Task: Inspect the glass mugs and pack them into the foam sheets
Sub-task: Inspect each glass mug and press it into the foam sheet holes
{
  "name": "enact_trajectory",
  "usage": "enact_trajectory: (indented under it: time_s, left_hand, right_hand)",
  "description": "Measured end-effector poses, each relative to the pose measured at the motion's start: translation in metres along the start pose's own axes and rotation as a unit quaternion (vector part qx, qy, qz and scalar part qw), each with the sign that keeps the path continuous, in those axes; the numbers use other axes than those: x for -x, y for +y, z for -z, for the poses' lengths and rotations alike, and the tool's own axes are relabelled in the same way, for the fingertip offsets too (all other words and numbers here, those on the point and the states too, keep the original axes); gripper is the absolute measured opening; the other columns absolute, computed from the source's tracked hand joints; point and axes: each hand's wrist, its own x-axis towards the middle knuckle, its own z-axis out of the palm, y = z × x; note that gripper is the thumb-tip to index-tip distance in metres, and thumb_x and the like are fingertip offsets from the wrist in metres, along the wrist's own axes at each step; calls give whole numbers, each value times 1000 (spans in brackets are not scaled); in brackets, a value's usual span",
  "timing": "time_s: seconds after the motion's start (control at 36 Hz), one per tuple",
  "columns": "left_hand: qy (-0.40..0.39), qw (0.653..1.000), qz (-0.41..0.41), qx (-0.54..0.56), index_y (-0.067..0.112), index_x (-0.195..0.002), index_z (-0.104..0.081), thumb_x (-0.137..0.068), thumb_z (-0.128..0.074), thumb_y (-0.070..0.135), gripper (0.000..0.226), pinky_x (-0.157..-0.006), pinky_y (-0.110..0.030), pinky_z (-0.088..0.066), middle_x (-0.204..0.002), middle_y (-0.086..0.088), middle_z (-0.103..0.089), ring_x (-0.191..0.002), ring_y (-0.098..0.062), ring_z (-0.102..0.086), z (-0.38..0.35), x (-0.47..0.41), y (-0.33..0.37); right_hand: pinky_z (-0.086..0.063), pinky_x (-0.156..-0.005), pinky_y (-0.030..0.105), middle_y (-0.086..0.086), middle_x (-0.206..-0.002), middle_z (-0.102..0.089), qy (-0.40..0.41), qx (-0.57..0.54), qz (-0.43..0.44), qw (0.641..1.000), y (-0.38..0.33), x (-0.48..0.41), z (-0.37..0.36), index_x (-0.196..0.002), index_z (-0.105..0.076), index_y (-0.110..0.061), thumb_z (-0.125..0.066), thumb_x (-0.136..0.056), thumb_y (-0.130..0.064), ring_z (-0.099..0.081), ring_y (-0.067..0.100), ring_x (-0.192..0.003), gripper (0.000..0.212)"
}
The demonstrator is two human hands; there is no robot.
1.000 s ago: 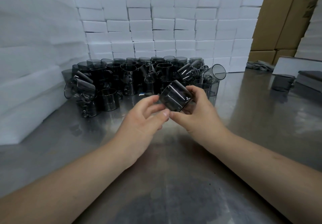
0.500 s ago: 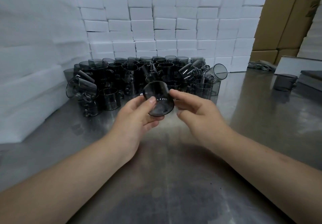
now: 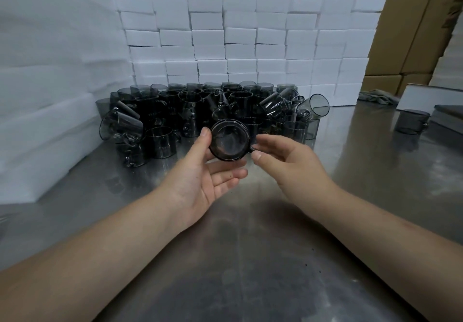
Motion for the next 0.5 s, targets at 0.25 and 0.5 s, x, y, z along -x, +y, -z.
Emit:
enact_trajectory:
  time_s: [0.25,0.5]
  left_hand:
    - [0,998,53,-32,1,-99,-60,-69,-43,62,70,-51,-19,-54,-75,-14,-71,-66,-19,-70,-1,0,0]
    - [22,998,43,-42,3,-83,-51,-91,-45,38,36,-47,-21,-53,-68,-15,-70,-61,-22,-69,-2,0,-3]
  right_hand:
    - [-53,-62,20,-6,-61,-68,21,-66,-15,997,2,-5,2,-73,-66,-23,-57,-89,-17,-64,6,-61,20]
    - [-51,-51,16,-1,-53,-65,11,-182,-117,976,2,-5,2,-72,-62,-11,-51,-93,-20,-61,6,-49,25]
